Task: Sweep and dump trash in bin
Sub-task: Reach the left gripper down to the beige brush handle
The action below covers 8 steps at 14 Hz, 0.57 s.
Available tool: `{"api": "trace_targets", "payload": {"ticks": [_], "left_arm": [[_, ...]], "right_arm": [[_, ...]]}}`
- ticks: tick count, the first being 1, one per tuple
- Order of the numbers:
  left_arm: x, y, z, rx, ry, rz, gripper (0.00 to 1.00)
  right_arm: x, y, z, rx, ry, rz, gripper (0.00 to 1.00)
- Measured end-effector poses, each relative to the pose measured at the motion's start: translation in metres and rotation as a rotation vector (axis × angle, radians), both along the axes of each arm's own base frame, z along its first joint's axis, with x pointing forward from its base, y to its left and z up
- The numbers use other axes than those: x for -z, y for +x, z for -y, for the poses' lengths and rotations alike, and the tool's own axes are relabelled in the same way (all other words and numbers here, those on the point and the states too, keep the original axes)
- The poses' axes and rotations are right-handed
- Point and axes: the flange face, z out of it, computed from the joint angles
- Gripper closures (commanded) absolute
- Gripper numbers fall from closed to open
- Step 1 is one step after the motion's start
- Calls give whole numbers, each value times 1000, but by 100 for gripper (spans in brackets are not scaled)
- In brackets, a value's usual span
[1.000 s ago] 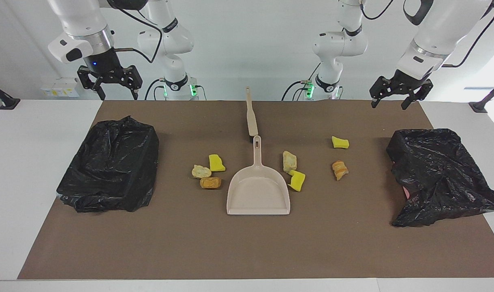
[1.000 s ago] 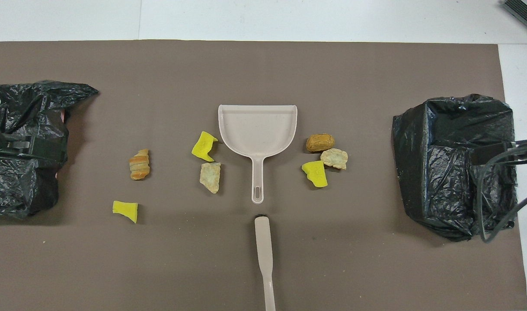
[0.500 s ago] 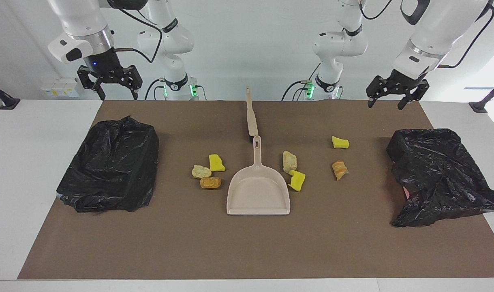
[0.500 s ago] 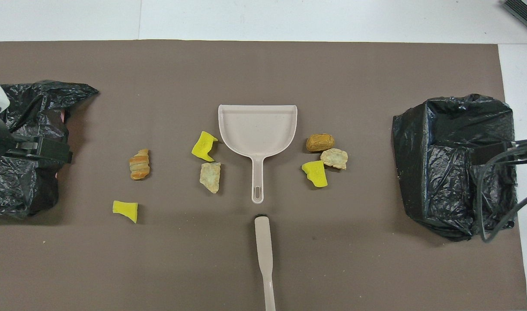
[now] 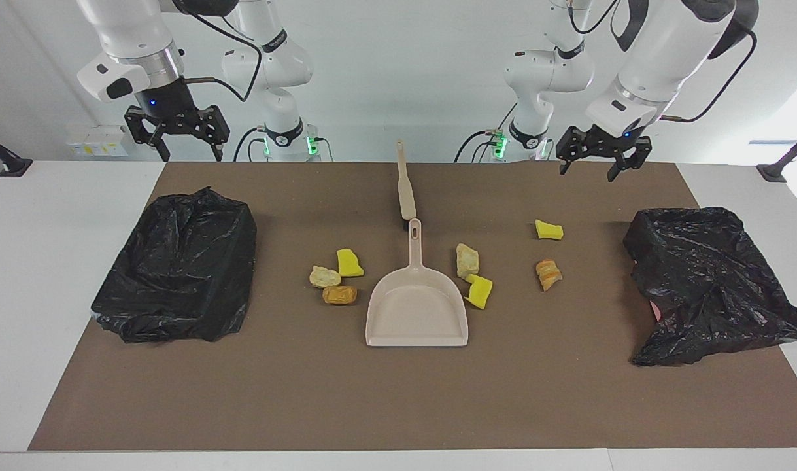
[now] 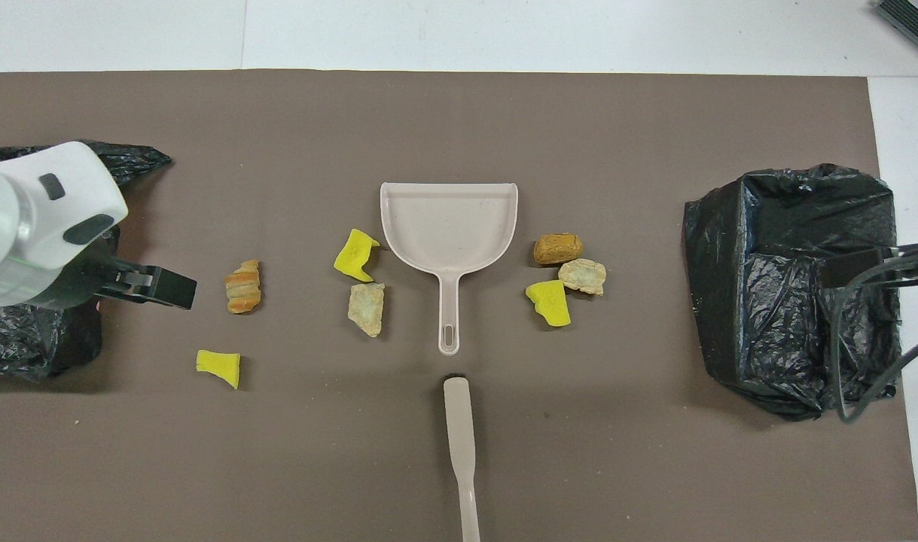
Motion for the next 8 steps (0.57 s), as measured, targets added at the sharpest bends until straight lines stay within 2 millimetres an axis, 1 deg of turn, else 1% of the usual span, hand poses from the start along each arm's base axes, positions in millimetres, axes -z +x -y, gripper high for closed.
{"api": "trace_targets", "payload": {"ticks": [3,5,8], "left_arm": [[19,-10,29,26,-10,-34,0],[33,-21,64,16,-14,-16,0],[57,-57,121,15,-3,-11,0]], "right_arm": [[0,0,0,0,0,0,0],[0,0,0,0,0,0,0],[0,0,0,0,0,0,0]]}}
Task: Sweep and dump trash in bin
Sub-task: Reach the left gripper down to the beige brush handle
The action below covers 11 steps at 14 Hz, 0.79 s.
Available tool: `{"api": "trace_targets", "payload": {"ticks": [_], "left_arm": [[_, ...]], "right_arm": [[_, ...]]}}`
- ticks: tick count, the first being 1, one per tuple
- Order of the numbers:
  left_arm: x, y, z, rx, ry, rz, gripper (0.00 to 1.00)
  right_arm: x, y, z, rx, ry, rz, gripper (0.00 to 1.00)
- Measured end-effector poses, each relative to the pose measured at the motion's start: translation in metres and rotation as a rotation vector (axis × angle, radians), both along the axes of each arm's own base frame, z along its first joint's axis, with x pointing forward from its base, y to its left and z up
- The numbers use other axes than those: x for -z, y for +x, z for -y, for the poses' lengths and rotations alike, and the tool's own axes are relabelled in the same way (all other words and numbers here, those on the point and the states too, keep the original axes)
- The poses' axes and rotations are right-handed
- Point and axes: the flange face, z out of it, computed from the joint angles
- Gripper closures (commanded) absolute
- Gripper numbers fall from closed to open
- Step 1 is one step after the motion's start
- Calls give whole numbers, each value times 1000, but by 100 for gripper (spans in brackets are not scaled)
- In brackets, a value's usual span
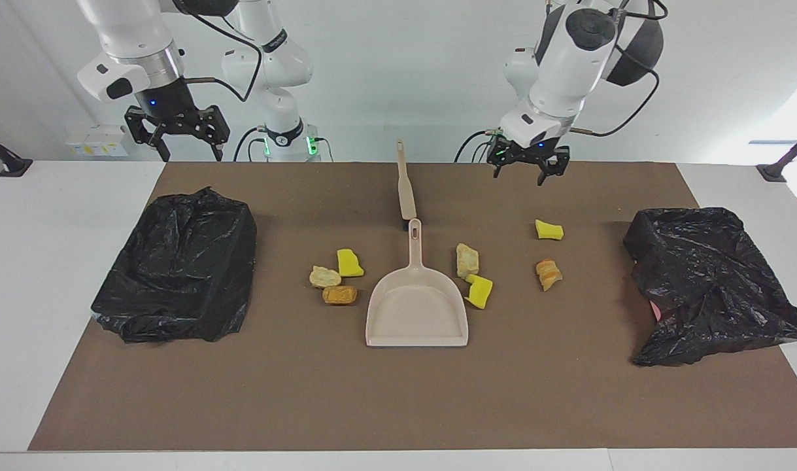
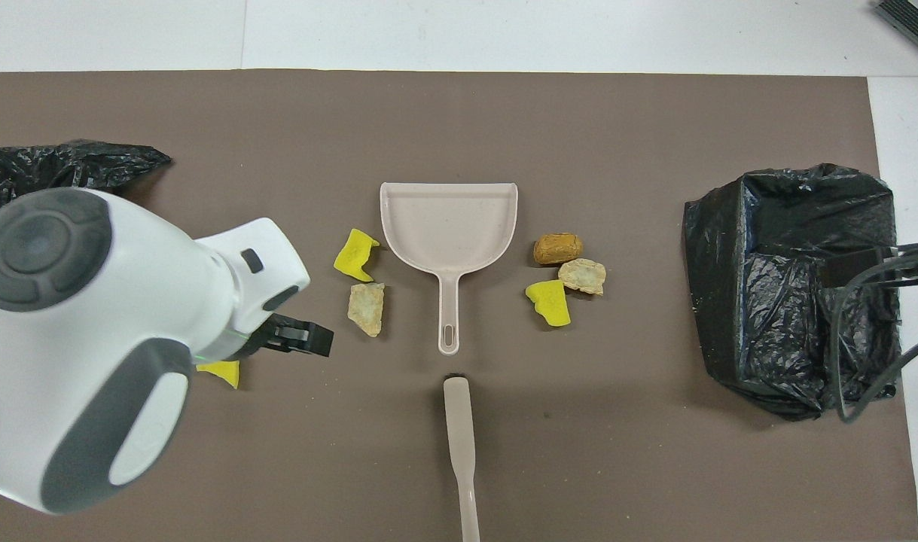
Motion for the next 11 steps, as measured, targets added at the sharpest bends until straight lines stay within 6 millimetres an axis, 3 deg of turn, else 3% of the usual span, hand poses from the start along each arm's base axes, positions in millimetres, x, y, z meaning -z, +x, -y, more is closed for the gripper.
{"api": "trace_targets", "payload": {"ticks": [6,11], "left_arm": [[73,-74,87,-20,10,-15,0],[143,-163,152,-37,-7,26,0]], "right_arm": [[0,0,0,0,0,0,0],[0,0,0,0,0,0,0]]}}
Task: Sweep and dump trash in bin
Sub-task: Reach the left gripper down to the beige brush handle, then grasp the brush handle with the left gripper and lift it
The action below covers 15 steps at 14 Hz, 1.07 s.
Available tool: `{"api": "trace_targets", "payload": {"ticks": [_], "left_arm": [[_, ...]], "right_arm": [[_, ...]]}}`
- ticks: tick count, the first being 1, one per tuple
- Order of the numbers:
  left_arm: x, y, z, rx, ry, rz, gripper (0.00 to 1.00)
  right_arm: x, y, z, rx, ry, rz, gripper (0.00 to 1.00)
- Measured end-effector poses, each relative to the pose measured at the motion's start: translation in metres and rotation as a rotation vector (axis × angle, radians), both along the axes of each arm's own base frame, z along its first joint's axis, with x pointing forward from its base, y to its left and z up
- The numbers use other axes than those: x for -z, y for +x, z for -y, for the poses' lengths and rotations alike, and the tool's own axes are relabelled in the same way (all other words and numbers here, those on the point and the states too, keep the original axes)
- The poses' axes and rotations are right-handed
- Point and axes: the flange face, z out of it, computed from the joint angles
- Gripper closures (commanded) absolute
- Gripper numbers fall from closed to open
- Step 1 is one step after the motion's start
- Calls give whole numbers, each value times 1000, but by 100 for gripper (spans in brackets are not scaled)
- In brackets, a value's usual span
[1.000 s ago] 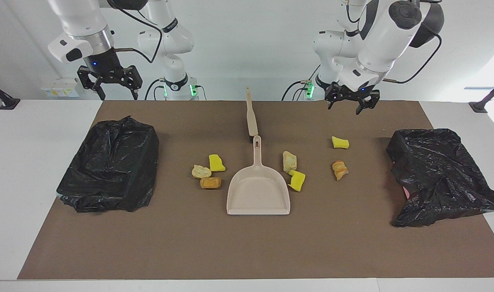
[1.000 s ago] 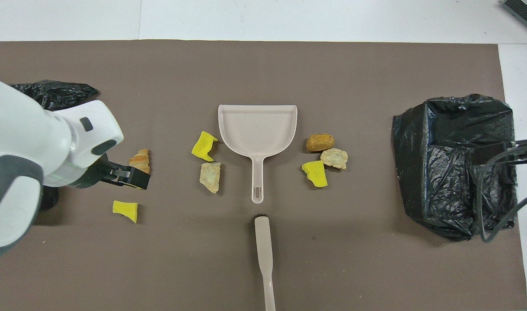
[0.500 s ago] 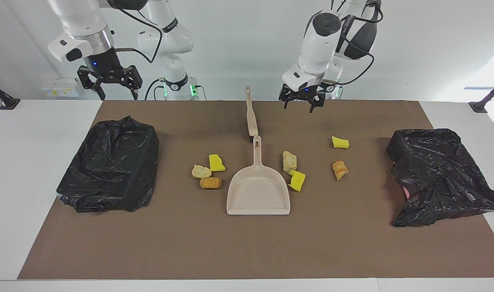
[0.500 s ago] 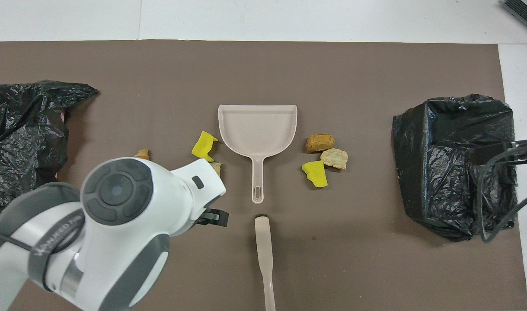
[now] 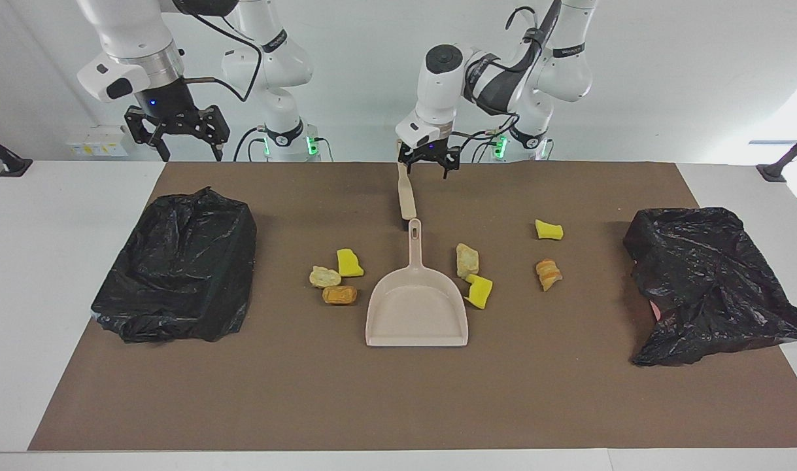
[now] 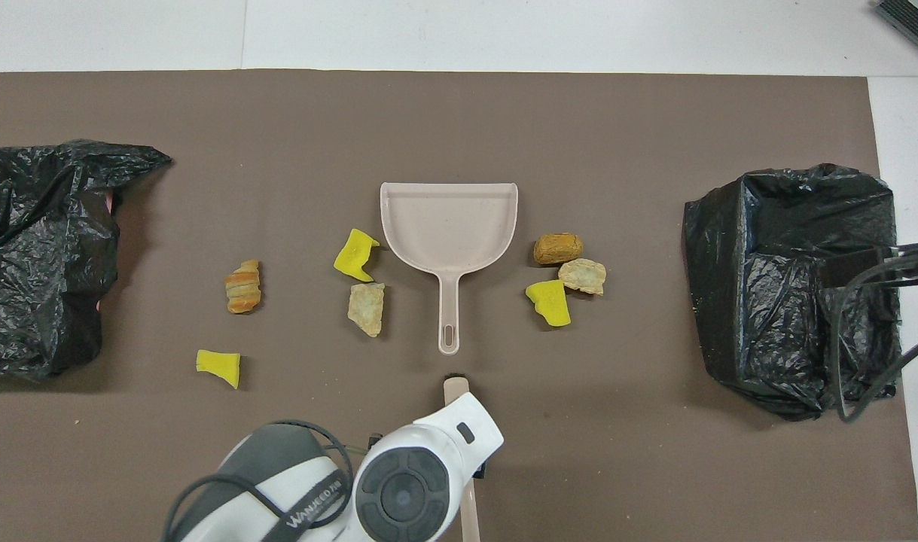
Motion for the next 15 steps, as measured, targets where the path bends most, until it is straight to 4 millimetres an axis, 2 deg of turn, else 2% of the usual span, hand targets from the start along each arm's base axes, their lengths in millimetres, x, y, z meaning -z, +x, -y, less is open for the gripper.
{"api": "trace_targets", "payload": {"ticks": [2,4,7,8,11,12,13,15], "left_arm": [[22,-31,16,12,1,3,0],[34,-54,29,21,-3,-15,0],[41,-74,37,26,-3,-28,0],[45,-77,38,11,4,-32,12],[57,-78,42,-50,10,-34,77],[58,-77,42,-58,12,-35,96],[59,-77,41,-63,13,-36,100],[59,-72,40,-76,12,-36,100]], "right_arm": [[0,0,0,0,0,0,0],[0,0,0,0,0,0,0],[0,0,0,0,0,0,0],[0,0,0,0,0,0,0],[0,0,0,0,0,0,0],[0,0,0,0,0,0,0],[0,0,0,0,0,0,0],[0,0,0,0,0,0,0]]}}
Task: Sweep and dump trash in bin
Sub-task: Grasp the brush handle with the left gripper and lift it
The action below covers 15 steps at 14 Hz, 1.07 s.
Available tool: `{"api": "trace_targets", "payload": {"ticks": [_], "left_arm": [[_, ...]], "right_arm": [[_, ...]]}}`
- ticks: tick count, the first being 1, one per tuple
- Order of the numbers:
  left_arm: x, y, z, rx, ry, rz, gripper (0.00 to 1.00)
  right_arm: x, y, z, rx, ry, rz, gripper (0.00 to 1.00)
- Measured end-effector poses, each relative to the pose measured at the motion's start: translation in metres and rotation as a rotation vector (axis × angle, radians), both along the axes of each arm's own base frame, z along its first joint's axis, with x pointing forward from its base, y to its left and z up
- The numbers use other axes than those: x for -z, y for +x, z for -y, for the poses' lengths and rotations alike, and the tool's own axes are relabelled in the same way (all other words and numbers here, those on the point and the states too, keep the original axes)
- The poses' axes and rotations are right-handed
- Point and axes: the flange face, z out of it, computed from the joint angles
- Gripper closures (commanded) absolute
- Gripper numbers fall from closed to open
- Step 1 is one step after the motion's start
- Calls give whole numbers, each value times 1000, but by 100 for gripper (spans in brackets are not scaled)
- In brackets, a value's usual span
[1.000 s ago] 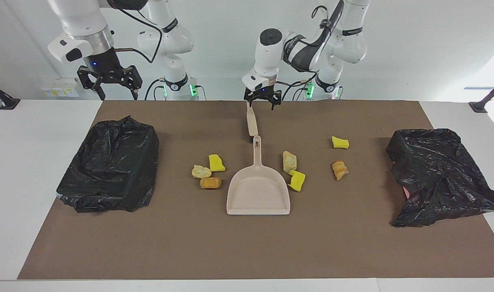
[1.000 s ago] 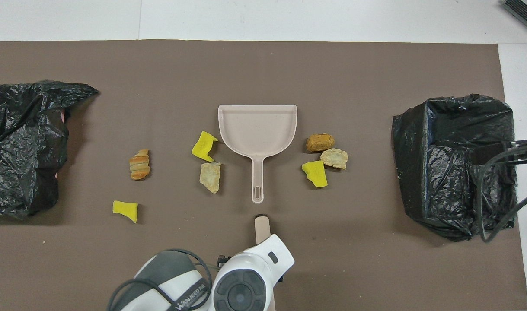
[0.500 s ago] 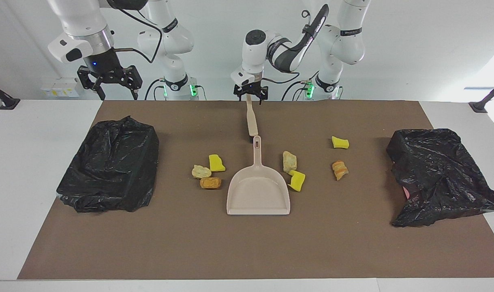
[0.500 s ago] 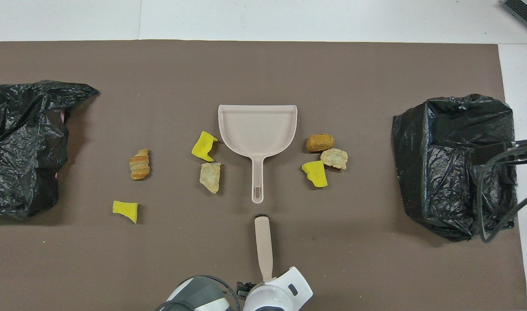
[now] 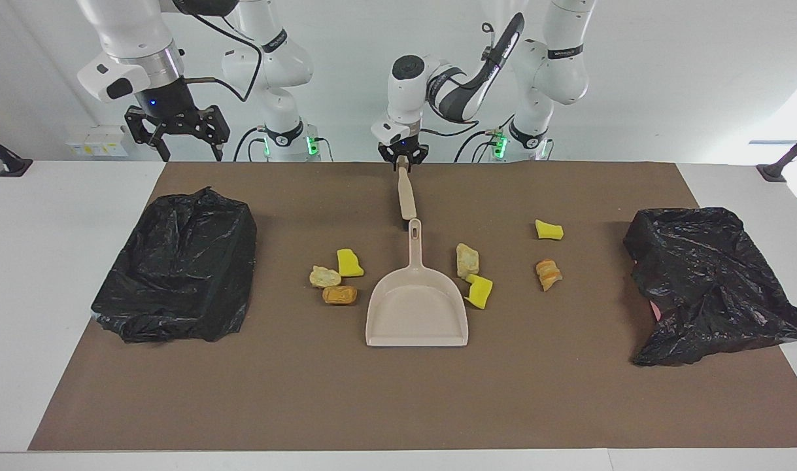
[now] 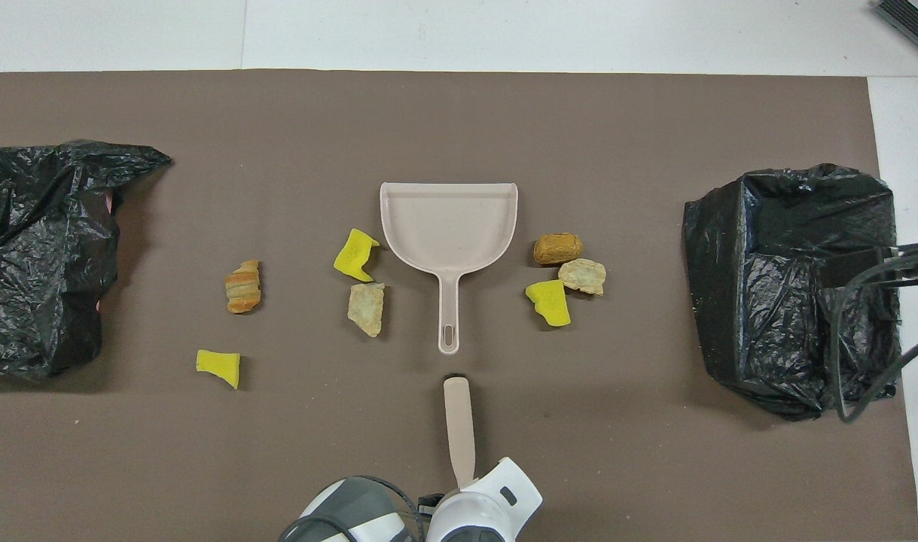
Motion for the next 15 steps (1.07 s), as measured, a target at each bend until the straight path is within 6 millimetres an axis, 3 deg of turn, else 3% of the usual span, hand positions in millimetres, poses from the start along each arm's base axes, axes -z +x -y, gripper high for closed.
{"api": "trace_targets", "payload": {"ticks": [3,9,15], "left_arm": [[-5,19,-9,-43,17,-15,100],[-50,63,-40,-109,163,-117,100],[-67,132,-108,-314,252,-80,100]], "right_arm": [[0,0,0,0,0,0,0],[0,0,0,0,0,0,0],[0,0,0,0,0,0,0]]}}
